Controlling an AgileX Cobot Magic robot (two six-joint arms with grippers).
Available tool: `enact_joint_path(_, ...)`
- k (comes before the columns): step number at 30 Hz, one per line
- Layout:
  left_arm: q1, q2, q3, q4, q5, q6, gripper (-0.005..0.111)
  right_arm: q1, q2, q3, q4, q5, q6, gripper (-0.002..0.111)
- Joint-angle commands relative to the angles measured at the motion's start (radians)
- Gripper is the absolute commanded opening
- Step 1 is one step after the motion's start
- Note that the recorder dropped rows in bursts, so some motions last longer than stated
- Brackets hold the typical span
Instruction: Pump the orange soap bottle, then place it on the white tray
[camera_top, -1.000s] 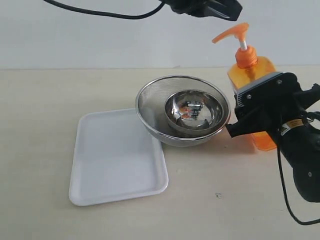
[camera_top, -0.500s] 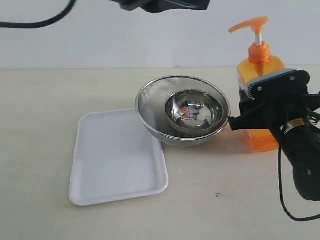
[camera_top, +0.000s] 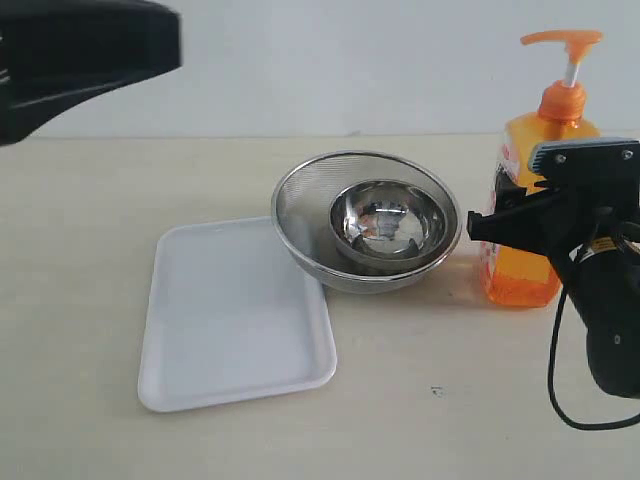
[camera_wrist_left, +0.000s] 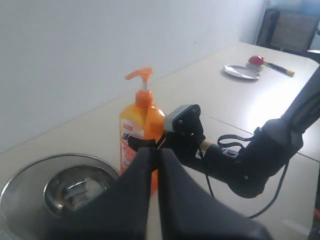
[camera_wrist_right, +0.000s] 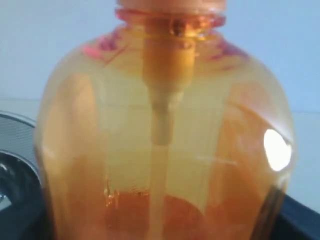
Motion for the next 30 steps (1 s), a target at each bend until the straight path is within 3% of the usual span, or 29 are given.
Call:
enact_joint_path(1, -0.005, -0.202, 0.153, -0.077, -0.129, 0.011, 0.005, 0.001, -0.016, -0.009, 0.008, 0.001, 0.032, 0.0)
enact_joint_path(10, -0.005, -0.429, 0.366, -0.213, -0.204, 0.099, 0.005, 0.001, -0.016, -0.009, 0.043, 0.03, 0.018, 0.0)
enact_joint_path(30, -0.005, -0.745, 0.57, -0.259, -0.295, 0.121, 0.005, 0.001, -0.016, -0.009, 0.061, 0.048, 0.006, 0.0)
